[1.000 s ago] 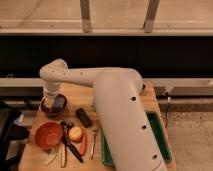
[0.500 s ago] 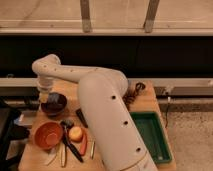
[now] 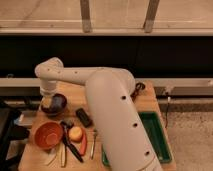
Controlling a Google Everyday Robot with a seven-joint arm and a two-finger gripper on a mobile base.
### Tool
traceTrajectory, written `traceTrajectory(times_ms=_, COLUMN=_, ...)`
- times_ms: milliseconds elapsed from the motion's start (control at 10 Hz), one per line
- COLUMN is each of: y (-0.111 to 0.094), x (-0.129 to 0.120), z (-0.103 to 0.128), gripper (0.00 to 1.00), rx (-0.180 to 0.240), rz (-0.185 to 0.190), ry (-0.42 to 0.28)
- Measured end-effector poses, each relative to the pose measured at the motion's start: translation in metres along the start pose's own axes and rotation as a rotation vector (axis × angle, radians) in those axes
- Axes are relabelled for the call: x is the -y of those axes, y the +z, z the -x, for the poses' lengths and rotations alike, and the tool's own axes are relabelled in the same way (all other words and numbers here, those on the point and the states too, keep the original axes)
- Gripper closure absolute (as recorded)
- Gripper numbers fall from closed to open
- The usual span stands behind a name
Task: Wipe purple bowl with sponge
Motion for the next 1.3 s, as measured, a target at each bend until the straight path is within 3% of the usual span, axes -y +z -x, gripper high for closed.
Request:
traceTrajectory(times_ms=200, y=-0.005, x=-0.003, z=-0.008, gripper=1.00, rx=-0.002, rz=-0.005, ry=0.025)
traceTrajectory(times_ms=500, y=-0.020, x=0.030, z=-0.020, gripper=1.00, rx=-0.019, rz=-0.048, ry=0.052)
traceTrajectory(times_ms=800, y=-0.016, x=0.050, z=-0.015, gripper=1.00, rx=-0.006, rz=-0.034, ry=0.050)
traceTrajectory(times_ms=1300, y=-0.010, x=0.015, z=0.019, gripper=1.00, rx=0.070, rz=0.007, ry=-0.016)
